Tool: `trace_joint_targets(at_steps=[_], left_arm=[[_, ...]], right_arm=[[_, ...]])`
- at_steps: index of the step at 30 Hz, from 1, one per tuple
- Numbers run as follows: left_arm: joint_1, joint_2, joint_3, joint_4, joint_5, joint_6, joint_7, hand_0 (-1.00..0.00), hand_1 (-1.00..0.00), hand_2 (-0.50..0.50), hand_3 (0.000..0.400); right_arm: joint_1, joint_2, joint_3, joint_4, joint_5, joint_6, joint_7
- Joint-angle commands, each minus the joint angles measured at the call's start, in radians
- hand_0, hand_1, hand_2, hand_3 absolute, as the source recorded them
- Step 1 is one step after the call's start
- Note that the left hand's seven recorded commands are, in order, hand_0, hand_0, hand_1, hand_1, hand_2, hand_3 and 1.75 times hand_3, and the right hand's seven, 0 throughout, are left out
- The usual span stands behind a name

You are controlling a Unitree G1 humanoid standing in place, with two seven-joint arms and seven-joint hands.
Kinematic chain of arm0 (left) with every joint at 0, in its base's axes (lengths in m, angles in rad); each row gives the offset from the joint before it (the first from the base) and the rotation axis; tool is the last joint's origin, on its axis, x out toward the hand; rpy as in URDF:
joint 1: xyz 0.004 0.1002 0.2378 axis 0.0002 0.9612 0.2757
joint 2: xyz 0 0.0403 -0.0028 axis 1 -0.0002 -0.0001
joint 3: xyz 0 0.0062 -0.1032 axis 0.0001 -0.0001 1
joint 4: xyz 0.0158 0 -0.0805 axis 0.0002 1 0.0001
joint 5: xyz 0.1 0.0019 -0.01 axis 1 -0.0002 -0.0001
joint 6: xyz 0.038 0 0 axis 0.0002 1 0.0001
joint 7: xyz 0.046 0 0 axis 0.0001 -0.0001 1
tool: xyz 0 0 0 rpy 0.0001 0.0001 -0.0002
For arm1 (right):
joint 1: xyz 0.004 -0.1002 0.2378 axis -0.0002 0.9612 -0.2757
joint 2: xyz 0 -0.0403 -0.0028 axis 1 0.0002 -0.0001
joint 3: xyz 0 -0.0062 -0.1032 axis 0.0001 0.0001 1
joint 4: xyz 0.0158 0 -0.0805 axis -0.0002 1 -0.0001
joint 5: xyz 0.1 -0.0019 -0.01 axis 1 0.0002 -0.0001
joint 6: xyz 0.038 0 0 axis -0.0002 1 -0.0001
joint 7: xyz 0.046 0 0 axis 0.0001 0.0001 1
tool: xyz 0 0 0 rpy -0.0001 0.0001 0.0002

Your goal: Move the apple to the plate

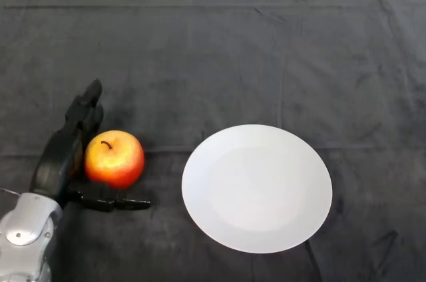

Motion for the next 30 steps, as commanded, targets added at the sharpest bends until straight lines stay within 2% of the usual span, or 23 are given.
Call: trace_joint_targets(at_steps=[1, 20, 30], left_arm=[[0.021, 0.039, -0.023, 0.013, 0.030, 0.033, -0.001, -1.00, -1.00, 0.00, 0.400], [0.028, 0.057, -0.029, -0.059, 0.045, 0.044, 0.039, -1.00, -1.00, 0.00, 0.400], [0.059, 0.043, -0.036, -0.214, 0.075, 0.047, 0.137, -1.00, -1.00, 0.00, 0.400]], right_arm=[[-0.007, -0.015, -0.0157, -0.016, 0.0182, -0.003, -0.0038], [-0.007, -0.014, -0.0155, -0.017, 0.0189, -0.003, -0.0046], [-0.006, -0.013, -0.0153, -0.019, 0.0193, -0.004, -0.0055]])
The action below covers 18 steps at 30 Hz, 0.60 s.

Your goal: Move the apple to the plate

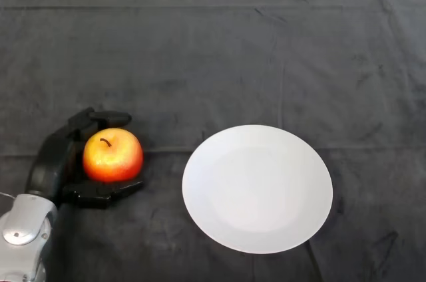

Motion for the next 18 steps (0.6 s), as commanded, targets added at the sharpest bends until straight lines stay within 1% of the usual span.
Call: trace_joint_targets(at_steps=[1, 4, 12, 18], left_arm=[[0.059, 0.029, -0.021, -0.055, 0.026, -0.002, 0.027, -1.00, -1.00, 0.00, 0.400], [0.074, 0.014, -0.034, -0.094, 0.041, -0.020, 0.063, -1.00, -1.00, 0.00, 0.400], [0.092, -0.027, -0.097, -0.162, 0.056, -0.062, 0.131, -1.00, -1.00, 0.00, 0.400], [0.096, -0.039, -0.172, -0.193, 0.050, -0.082, 0.159, -1.00, -1.00, 0.00, 0.400]], right_arm=[[-0.006, -0.013, -0.0153, -0.019, 0.0194, -0.004, -0.0055], [-0.006, -0.013, -0.0153, -0.020, 0.0195, -0.004, -0.0058], [-0.005, -0.012, -0.0151, -0.022, 0.0199, -0.004, -0.0068], [-0.004, -0.011, -0.0149, -0.023, 0.0201, -0.004, -0.0074]])
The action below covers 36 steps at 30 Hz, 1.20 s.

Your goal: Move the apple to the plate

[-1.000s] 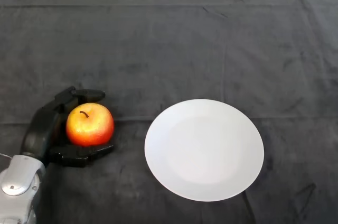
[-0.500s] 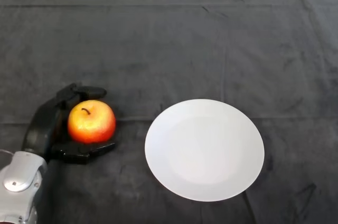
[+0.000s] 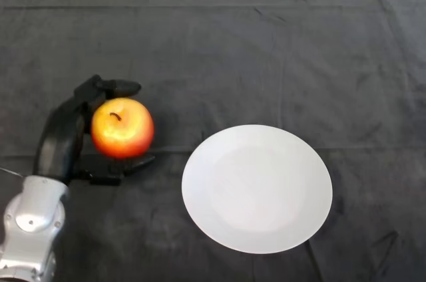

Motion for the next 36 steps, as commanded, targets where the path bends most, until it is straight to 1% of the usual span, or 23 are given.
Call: trace_joint_targets(at_steps=[1, 7, 19, 31, 36], left_arm=[[0.016, 0.005, -0.021, -0.056, 0.005, -0.039, 0.016, -1.00, -1.00, 0.00, 0.400], [0.018, 0.010, -0.085, -0.079, -0.006, -0.049, 0.024, -1.00, -1.00, 0.00, 0.400], [0.006, -0.001, -0.236, -0.098, 0.011, -0.045, 0.081, -1.00, -1.00, 0.00, 0.400], [-0.026, -0.008, -0.367, -0.073, 0.019, -0.040, 0.120, -1.00, -1.00, 0.00, 0.400], [-0.044, -0.006, -0.409, -0.041, 0.013, -0.052, 0.125, -1.00, -1.00, 0.00, 0.400]], right_arm=[[-0.004, -0.011, -0.0150, -0.024, 0.0201, -0.004, -0.0068], [-0.004, -0.011, -0.0149, -0.024, 0.0204, -0.004, -0.0073], [-0.004, -0.011, -0.0149, -0.025, 0.0211, -0.004, -0.0079], [-0.004, -0.011, -0.0148, -0.024, 0.0215, -0.003, -0.0079], [-0.004, -0.012, -0.0148, -0.024, 0.0217, -0.003, -0.0077]])
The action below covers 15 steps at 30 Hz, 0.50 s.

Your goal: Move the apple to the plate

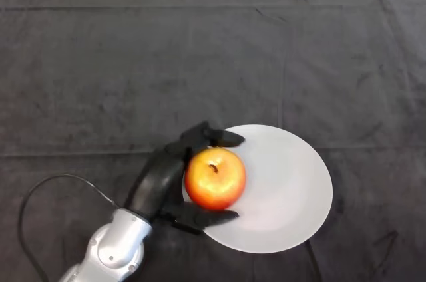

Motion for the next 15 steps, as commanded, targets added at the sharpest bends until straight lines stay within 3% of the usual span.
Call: trace_joint_targets(at_steps=[1, 7, 8, 9, 10, 11, 13, 15], left_arm=[[-0.035, 0.014, -0.039, 0.004, 0.011, -0.020, 0.003, -1.00, -1.00, 0.00, 0.400], [-0.052, 0.021, -0.061, 0.034, 0.001, -0.030, -0.005, -1.00, -1.00, 0.00, 0.400], [-0.054, 0.022, -0.064, 0.039, 0.000, -0.032, -0.004, -0.87, -1.00, 0.06, 0.400], [-0.056, 0.022, -0.067, 0.043, 0.000, -0.033, -0.004, -0.84, -1.00, 0.08, 0.400], [-0.057, 0.022, -0.070, 0.048, 0.000, -0.035, -0.003, -0.65, -1.00, 0.17, 0.400], [-0.059, 0.023, -0.072, 0.051, -0.001, -0.035, -0.003, -0.65, -1.00, 0.17, 0.400], [-0.063, 0.024, -0.075, 0.055, -0.003, -0.035, -0.003, -0.29, -1.00, 0.35, 0.400], [-0.065, 0.025, -0.078, 0.059, -0.004, -0.035, -0.002, -0.06, -0.99, 0.47, 0.397]], right_arm=[[-0.004, -0.012, -0.0148, -0.024, 0.0217, -0.003, -0.0074], [-0.005, -0.012, -0.0148, -0.023, 0.0218, -0.003, -0.0070], [-0.005, -0.012, -0.0148, -0.022, 0.0218, -0.003, -0.0070], [-0.005, -0.013, -0.0148, -0.022, 0.0219, -0.003, -0.0069], [-0.005, -0.013, -0.0148, -0.022, 0.0219, -0.003, -0.0068], [-0.005, -0.013, -0.0148, -0.022, 0.0219, -0.003, -0.0068], [-0.005, -0.013, -0.0148, -0.021, 0.0219, -0.003, -0.0066], [-0.005, -0.013, -0.0148, -0.021, 0.0219, -0.003, -0.0065]])
